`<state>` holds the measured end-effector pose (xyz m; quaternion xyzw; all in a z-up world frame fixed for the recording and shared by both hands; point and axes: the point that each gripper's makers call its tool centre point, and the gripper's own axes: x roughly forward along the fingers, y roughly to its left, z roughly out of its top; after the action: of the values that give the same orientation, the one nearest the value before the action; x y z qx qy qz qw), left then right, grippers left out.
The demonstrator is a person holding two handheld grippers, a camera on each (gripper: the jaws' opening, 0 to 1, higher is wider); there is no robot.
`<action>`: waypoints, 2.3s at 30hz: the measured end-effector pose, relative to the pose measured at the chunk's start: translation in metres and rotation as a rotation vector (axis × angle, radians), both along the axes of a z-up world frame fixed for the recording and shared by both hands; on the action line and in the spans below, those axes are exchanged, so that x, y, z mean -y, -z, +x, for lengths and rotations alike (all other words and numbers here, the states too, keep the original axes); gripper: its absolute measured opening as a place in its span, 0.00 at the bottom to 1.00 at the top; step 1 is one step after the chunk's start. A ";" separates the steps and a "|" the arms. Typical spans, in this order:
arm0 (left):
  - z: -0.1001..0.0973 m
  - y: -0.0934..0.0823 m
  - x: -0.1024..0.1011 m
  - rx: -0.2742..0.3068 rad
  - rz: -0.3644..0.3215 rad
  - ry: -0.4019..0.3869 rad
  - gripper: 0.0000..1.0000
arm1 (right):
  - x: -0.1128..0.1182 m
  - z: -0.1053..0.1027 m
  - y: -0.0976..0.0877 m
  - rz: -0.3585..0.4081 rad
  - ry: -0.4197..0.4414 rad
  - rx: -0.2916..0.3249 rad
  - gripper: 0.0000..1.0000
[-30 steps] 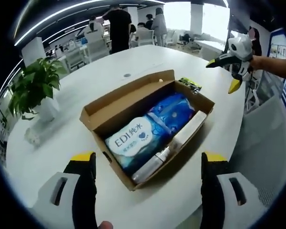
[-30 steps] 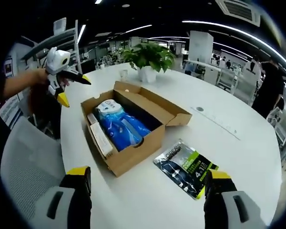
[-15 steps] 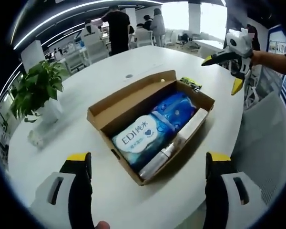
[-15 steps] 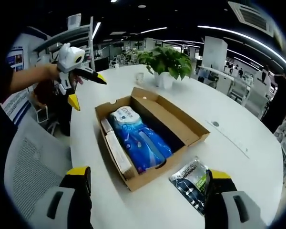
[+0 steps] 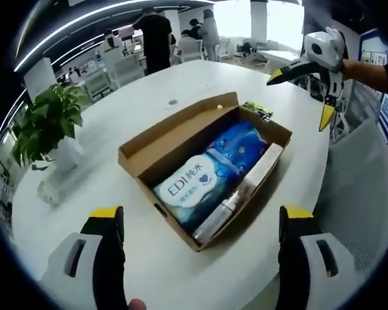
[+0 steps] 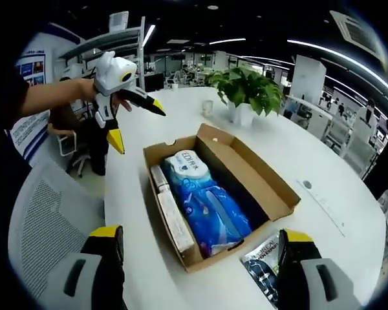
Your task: Operate the shoe box by opening the lid, removing the specified soft item, and placing it in the target area until the item is outside and the box remains undamaged.
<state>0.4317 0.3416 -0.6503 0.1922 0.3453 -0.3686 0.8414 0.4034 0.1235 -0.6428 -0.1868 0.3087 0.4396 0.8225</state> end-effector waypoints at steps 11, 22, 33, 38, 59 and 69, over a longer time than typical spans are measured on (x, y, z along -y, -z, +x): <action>0.003 0.000 -0.007 0.003 0.029 0.035 0.99 | -0.030 0.005 -0.003 0.003 -0.076 0.012 1.00; 0.006 0.008 -0.012 -0.009 0.074 0.080 0.98 | -0.057 0.008 0.003 0.002 -0.145 0.028 1.00; 0.011 0.018 -0.007 -0.031 0.086 0.131 0.96 | -0.077 0.007 0.016 0.009 -0.225 0.026 1.00; 0.014 0.022 -0.001 -0.034 0.075 0.154 0.94 | -0.083 0.009 0.022 0.015 -0.241 0.018 0.99; 0.019 0.044 0.023 -0.048 0.079 0.268 0.83 | -0.102 0.018 0.034 0.068 -0.268 -0.003 0.91; 0.024 0.048 0.037 -0.044 0.073 0.318 0.78 | -0.110 0.023 0.038 0.086 -0.275 -0.004 0.86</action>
<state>0.4558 0.3050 -0.6982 0.2670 0.3421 -0.4886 0.7569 0.4260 0.2334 -0.6806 -0.1910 0.2625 0.5614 0.7612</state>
